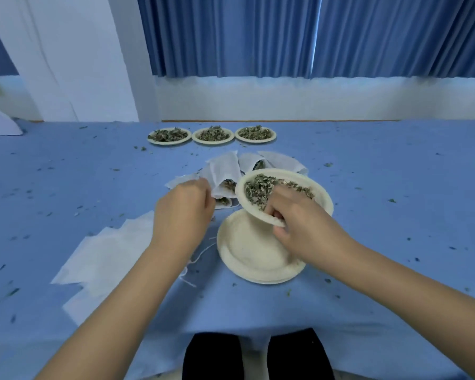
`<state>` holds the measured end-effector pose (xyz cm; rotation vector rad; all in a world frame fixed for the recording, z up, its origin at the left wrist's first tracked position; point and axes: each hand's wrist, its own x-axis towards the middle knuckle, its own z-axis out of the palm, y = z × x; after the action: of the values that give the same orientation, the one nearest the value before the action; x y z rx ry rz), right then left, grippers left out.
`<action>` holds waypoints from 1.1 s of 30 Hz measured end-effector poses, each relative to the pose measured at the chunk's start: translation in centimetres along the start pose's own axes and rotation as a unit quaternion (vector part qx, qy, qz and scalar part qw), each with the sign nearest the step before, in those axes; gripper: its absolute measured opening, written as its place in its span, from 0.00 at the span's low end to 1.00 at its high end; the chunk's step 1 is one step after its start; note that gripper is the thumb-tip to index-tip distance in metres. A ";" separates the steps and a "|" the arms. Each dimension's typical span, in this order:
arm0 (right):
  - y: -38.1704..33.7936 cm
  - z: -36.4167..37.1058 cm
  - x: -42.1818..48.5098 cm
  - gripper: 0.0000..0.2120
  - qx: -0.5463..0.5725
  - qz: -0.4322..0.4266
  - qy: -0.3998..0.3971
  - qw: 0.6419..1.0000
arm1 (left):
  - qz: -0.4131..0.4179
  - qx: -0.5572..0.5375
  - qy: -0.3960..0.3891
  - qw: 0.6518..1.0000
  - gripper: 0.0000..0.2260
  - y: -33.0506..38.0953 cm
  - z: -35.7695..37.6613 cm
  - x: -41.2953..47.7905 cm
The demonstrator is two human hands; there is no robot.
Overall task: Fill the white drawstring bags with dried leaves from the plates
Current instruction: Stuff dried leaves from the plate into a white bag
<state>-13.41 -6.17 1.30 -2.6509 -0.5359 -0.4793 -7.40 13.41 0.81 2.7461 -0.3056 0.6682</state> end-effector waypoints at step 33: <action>1.2 1.7 2.8 0.08 0.372 0.173 -0.006 0.912 | 0.120 -0.144 0.101 0.977 0.03 2.2 0.7 -1.0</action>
<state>-10.08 -5.63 0.61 -1.9430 -0.1785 -0.1063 -8.53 11.25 0.27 2.3651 -0.6400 0.8814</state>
